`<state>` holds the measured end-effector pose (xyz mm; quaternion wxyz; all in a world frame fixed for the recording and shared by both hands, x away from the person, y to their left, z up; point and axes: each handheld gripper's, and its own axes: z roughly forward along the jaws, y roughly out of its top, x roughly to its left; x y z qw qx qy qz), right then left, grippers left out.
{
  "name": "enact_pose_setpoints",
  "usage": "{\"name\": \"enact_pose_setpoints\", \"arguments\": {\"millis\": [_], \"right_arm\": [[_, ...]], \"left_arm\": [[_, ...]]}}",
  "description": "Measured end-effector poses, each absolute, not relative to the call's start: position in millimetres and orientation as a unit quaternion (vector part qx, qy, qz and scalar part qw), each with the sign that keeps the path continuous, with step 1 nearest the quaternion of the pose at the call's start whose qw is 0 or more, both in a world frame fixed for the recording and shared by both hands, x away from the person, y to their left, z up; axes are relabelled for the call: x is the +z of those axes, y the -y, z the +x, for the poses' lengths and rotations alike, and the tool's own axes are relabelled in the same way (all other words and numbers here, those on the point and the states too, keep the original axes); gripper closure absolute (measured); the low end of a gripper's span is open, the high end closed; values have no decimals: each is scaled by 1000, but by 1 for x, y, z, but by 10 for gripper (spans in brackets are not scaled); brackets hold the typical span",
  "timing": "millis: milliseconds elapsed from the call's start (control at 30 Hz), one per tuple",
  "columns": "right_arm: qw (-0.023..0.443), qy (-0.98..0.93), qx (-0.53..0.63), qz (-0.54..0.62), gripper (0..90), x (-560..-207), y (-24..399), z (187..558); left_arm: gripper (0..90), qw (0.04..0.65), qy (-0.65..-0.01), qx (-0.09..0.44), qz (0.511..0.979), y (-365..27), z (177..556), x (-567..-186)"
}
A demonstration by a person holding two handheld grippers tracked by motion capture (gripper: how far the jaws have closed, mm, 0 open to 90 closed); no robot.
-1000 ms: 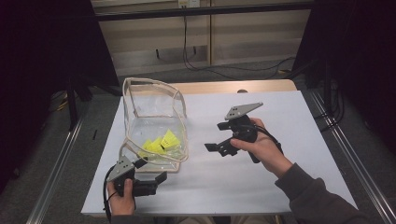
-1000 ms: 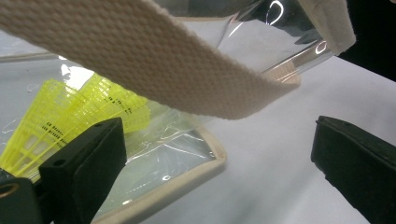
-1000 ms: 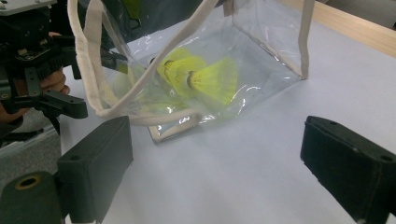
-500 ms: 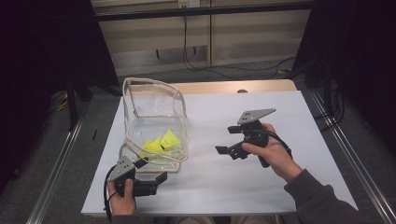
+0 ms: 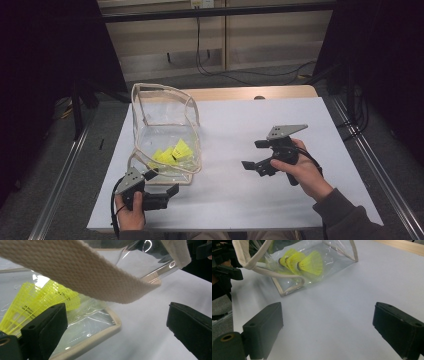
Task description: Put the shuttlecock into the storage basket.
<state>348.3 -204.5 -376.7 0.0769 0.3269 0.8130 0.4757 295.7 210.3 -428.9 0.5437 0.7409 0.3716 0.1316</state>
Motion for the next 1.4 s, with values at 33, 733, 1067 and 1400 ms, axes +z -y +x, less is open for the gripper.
{"name": "enact_pose_setpoints", "arguments": {"millis": [33, 733, 1067, 1400], "right_arm": [[76, -812, 476, 330, 92, -378, 207, 347], [93, -801, 472, 356, 92, -405, 243, 330], [101, -798, 472, 361, 92, -413, 255, 322], [111, -797, 466, 368, 89, -425, 271, 310]], "left_arm": [[34, 544, -372, 131, 741, -210, 296, -429], [34, 543, -372, 131, 742, -209, 296, -429], [33, 542, -373, 131, 742, -210, 296, -429], [34, 539, -372, 129, 745, -209, 296, -430]]}}
